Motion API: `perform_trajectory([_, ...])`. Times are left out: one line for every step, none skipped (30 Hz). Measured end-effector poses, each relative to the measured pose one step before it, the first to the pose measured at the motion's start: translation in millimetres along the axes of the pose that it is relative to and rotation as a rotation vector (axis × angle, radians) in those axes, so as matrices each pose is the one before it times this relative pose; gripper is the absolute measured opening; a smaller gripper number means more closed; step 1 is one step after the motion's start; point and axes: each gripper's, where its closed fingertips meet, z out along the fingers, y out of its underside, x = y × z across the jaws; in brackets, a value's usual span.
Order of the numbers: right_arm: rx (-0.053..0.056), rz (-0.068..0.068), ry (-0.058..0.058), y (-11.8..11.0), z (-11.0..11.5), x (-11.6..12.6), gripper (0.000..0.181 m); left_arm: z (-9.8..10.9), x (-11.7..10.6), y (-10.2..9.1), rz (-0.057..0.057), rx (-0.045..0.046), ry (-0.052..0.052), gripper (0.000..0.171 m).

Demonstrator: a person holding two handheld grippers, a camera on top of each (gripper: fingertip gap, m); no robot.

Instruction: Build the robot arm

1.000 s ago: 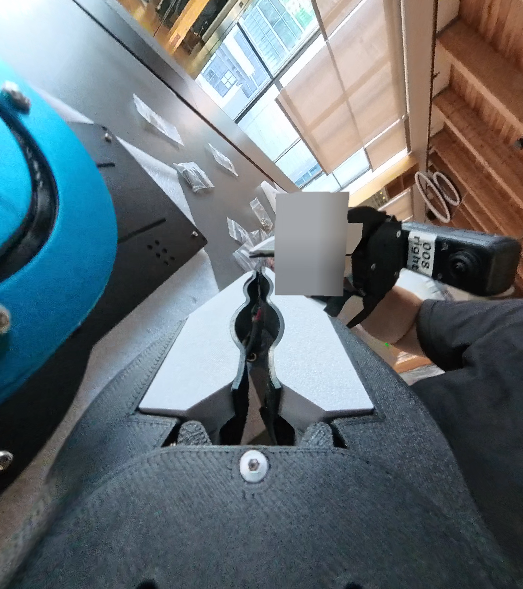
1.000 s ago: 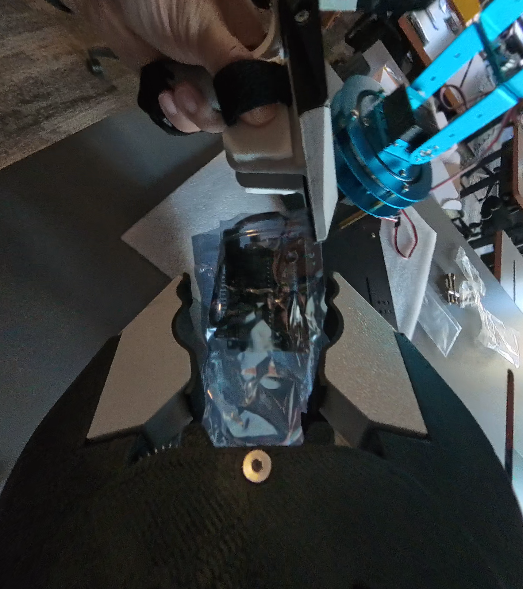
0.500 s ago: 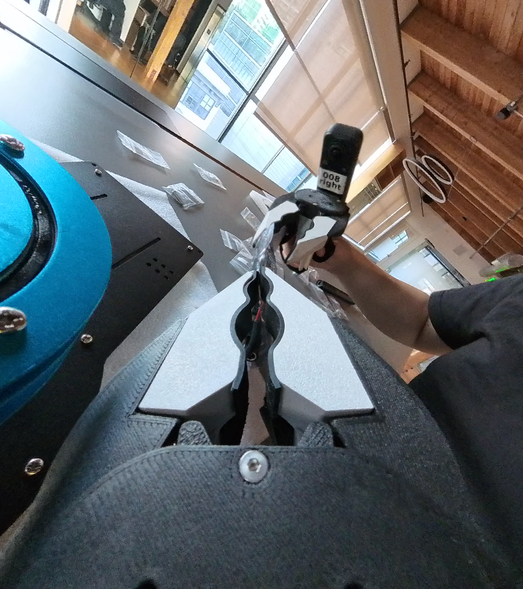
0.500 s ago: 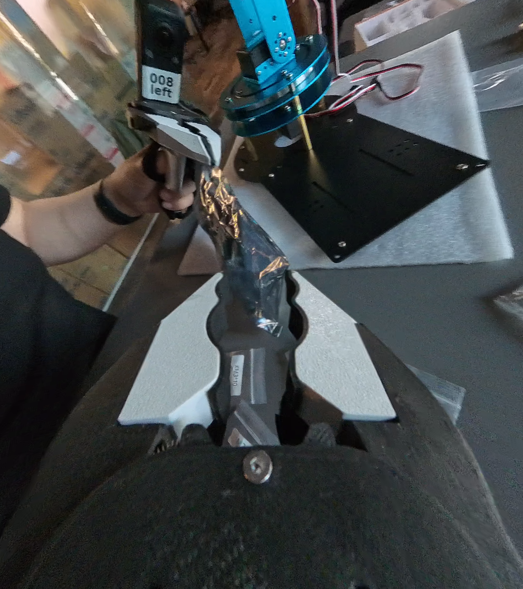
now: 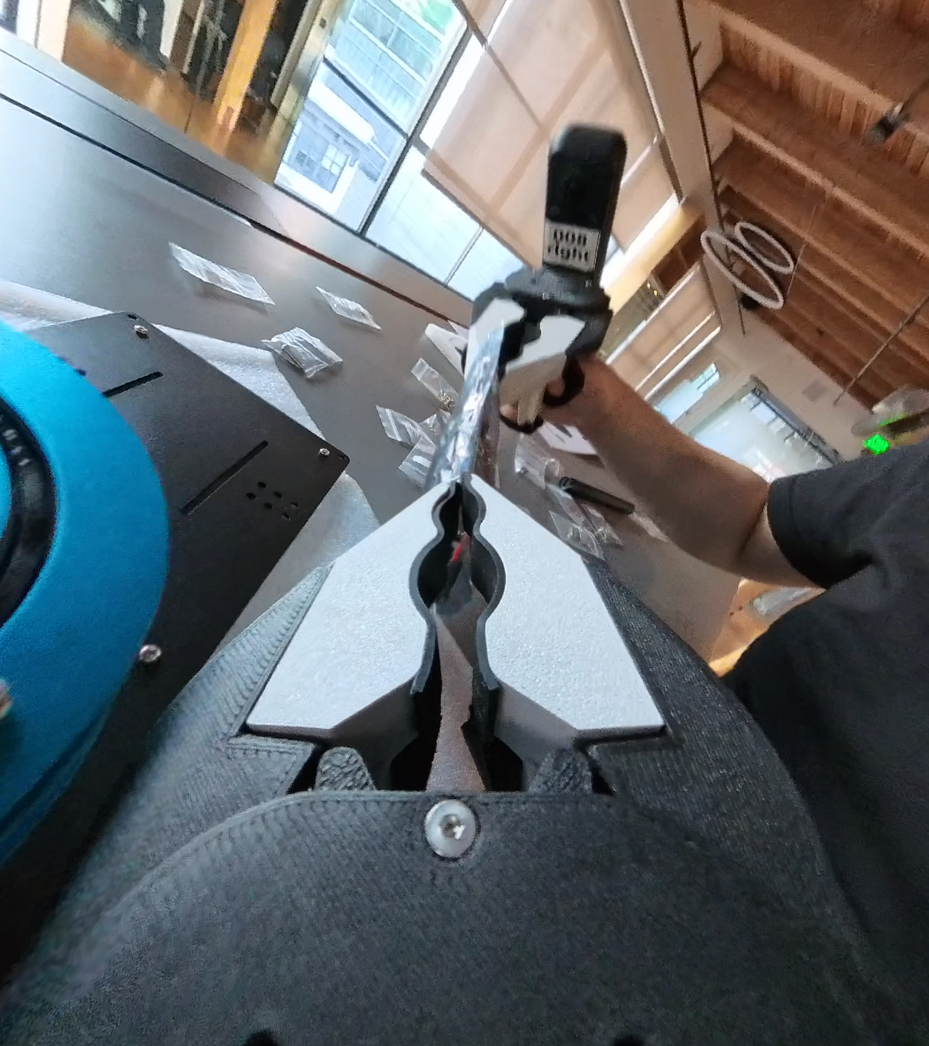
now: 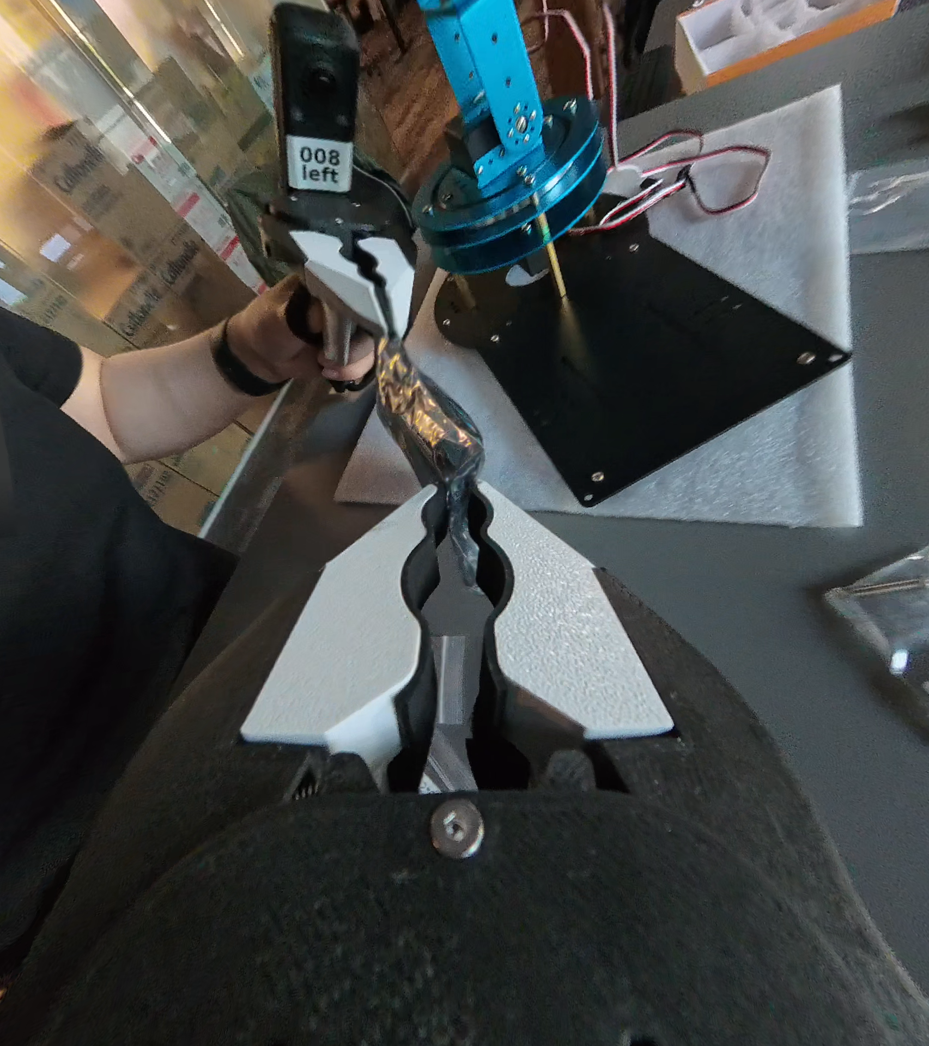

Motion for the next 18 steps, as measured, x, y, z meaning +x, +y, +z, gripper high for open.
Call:
perform_trajectory([-0.0107,-0.0129,0.0152,-6.85,-3.16,0.95,0.005,1.75,1.84,-0.30,0.0187,-0.01238,-0.0043,0.000])
perform_trajectory([-0.0103,-0.0095,0.0110,-7.93,-3.09,-0.26,0.004,1.60,2.04,0.76,0.0289,-0.01752,-0.0010,0.000])
perform_trajectory([-0.0108,-0.0120,-0.0015,-9.32,-3.50,-3.20,0.004,1.73,3.30,2.04,0.0292,-0.02291,0.0110,0.000])
perform_trajectory([-0.0091,-0.0215,-0.0005,-9.55,-2.36,-3.80,0.004,1.62,3.13,1.48,0.0167,-0.01399,0.0127,0.000])
perform_trajectory([-0.0170,-0.0254,0.0253,-6.28,0.85,1.59,0.002,1.46,1.49,1.53,0.0169,-0.00482,0.0040,0.000])
perform_trajectory([-0.0321,-0.0213,0.0174,-1.84,4.24,2.21,0.002,0.77,-2.68,4.44,0.0241,-0.01674,-0.0190,0.000])
perform_trajectory([-0.0687,-0.0085,-0.0088,3.08,3.75,-1.52,0.002,-0.28,-6.40,4.66,0.0221,-0.01592,-0.0407,0.000])
perform_trajectory([-0.0511,-0.0097,0.0056,-2.71,-1.13,-1.81,0.002,-1.29,-2.44,-0.71,0.0085,0.01891,-0.0175,0.001])
perform_trajectory([0.0115,-0.0327,0.0160,-11.52,-2.11,-2.46,0.001,-2.39,2.44,-4.92,-0.0078,0.03930,0.0124,0.003])
perform_trajectory([0.0070,-0.0288,0.0061,-8.53,3.43,-2.49,0.000,-2.00,0.64,-3.90,-0.0128,0.02865,0.0035,0.006])
perform_trajectory([-0.0783,-0.0241,-0.0068,4.37,6.29,-2.27,0.000,-1.62,-1.92,-1.47,-0.0100,0.01348,-0.0116,0.011])
perform_trajectory([-0.0788,-0.0199,0.0065,2.53,2.01,-0.05,0.001,-1.33,-2.05,-0.19,-0.0065,0.00726,-0.0129,0.018])
perform_trajectory([0.0009,-0.0185,0.0184,-9.13,-1.45,1.12,0.000,-1.14,-0.16,0.09,-0.0058,0.00607,-0.0024,0.019])
perform_trajectory([0.0029,-0.0181,0.0095,-8.07,2.46,0.67,0.000,-0.93,0.88,0.00,-0.0045,0.00728,0.0015,0.019])
perform_trajectory([-0.0832,-0.0247,-0.0042,4.75,4.94,-0.94,0.000,-1.03,-0.21,0.46,-0.0007,0.00382,-0.0057,0.018])
perform_trajectory([-0.0694,-0.0253,0.0125,2.39,-0.10,0.54,0.000,-1.21,-1.66,0.39,0.0020,0.00225,-0.0140,0.016])
perform_trajectory([0.0310,-0.0130,0.0100,-11.48,-4.90,-0.30,0.000,-1.11,-0.43,-0.49,0.0023,0.00619,-0.0049,0.014])
perform_trajectory([0.0431,0.0058,-0.0278,-11.63,0.97,-4.46,0.000,-1.20,-0.33,-1.31,0.0011,0.01090,-0.0025,0.009])
